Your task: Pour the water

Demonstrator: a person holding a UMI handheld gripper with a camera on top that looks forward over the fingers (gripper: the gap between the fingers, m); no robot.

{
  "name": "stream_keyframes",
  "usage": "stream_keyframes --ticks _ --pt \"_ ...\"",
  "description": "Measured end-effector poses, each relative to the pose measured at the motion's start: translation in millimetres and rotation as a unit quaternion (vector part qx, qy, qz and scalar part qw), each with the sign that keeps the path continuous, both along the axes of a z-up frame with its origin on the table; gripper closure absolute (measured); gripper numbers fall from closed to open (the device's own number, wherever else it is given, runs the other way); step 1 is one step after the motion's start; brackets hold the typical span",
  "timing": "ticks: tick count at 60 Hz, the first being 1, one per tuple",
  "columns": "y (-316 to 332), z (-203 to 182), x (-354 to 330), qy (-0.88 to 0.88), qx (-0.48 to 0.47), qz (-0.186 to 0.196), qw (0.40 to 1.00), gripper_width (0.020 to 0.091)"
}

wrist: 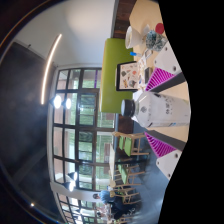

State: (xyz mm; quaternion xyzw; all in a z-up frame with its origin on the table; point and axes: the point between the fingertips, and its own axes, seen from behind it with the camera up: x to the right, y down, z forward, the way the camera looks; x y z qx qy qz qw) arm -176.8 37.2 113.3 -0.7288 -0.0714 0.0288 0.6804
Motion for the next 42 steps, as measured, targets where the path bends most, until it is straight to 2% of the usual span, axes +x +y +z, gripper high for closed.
stream_keyframes --ticks 1,4,11,23,29,30,33,42 --pt "4 -1 -2 0.0 -0.001 0.001 1.0 0.0294" --pt "15 -9 -3 -0.006 -0.004 -0.002 1.0 0.0568" --pt "19 -6 -1 0.014 0.018 -0.012 1.0 0.0561" --pt "20 -10 -2 0.02 0.009 0.011 1.0 0.0561" --pt "22 -10 -1 0.026 0.012 0.01 1.0 0.0659" --pt "22 -10 -1 0.026 0.012 0.011 1.0 0.0653" --pt "22 -9 -1 0.027 0.011 0.013 0.999 0.0695" --pt "31 -8 4 0.085 -0.013 0.032 0.996 0.0699"
